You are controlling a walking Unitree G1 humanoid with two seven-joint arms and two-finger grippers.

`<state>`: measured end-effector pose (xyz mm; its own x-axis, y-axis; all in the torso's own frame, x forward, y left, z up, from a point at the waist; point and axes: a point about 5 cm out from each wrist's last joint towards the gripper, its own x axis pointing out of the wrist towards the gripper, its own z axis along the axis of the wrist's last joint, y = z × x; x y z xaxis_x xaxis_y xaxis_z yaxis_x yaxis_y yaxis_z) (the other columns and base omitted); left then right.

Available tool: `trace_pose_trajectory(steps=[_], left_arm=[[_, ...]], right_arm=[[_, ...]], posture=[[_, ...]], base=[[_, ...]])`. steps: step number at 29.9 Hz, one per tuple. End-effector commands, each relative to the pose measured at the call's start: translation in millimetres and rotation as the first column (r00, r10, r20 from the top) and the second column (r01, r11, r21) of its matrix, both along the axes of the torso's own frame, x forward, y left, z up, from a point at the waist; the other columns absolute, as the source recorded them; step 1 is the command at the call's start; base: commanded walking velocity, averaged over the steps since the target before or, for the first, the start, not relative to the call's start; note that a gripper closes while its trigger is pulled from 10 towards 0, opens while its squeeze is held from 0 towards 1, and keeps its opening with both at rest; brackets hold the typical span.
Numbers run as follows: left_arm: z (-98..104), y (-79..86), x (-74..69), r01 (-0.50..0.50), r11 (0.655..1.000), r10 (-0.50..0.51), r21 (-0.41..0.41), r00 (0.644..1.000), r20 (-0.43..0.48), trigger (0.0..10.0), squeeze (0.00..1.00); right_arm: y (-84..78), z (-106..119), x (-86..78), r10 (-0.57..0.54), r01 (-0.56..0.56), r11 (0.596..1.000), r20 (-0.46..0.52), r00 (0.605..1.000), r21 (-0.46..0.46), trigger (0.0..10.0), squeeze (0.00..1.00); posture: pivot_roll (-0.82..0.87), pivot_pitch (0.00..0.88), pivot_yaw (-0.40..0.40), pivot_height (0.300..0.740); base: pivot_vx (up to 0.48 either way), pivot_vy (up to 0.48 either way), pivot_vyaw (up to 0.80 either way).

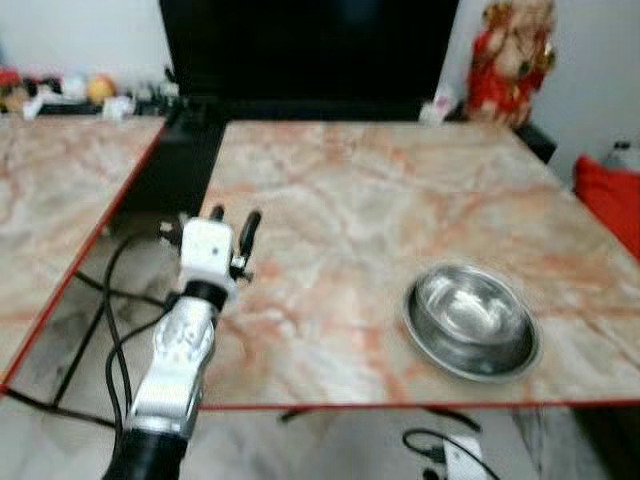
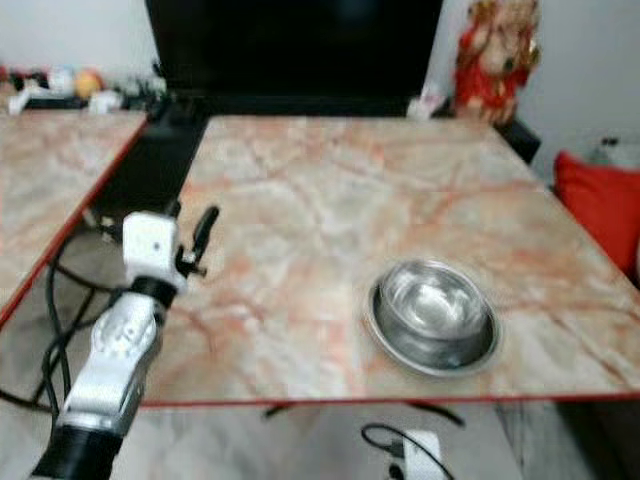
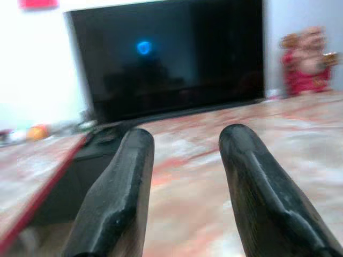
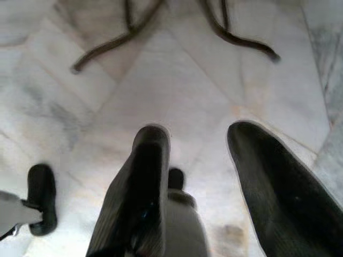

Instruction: Setting the table

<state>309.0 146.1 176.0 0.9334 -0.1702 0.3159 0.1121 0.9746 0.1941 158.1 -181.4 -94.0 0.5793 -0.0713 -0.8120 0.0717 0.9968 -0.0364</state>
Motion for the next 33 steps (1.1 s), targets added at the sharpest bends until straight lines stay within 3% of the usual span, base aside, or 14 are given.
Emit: trace_pose_trajectory(steps=[1, 4, 26, 33], left_arm=[[0.7, 8.7, -0.3, -0.026, 1.000, 0.026, 0.009, 1.000, 0.000, 10.0, 0.00], [1.0, 8.6, 0.1, -0.026, 1.000, 0.026, 0.009, 1.000, 0.000, 10.0, 0.00], [5.9, 10.2, 1.0, -0.039, 0.999, 0.039, 0.000, 0.999, 0.012, 10.0, 0.00], [8.8, 11.6, 0.8, -0.046, 0.999, 0.046, -0.001, 0.999, 0.023, 10.0, 0.00]], right_arm=[[9.9, 1.8, 6.2, 0.025, -0.025, 1.000, 0.019, 1.000, 0.017, 10.0, 0.00], [10.3, 1.7, 6.1, 0.025, -0.025, 0.999, 0.018, 1.000, 0.019, 10.0, 0.00], [8.0, 2.5, 7.8, 0.021, -0.021, 1.000, 0.020, 1.000, 0.021, 10.0, 0.00], [8.2, 2.5, 7.7, 0.022, -0.022, 1.000, 0.020, 1.000, 0.021, 10.0, 0.00]], posture=[[0.16, 0.000, -0.050, 0.740], [0.16, 0.000, -0.050, 0.740], [0.16, 0.004, -0.053, 0.740], [0.17, 0.010, -0.053, 0.740]], base=[[0.000, 0.480, 0.80], [0.000, 0.480, 0.80], [0.000, 0.480, 0.00], [0.000, 0.480, 0.80]])
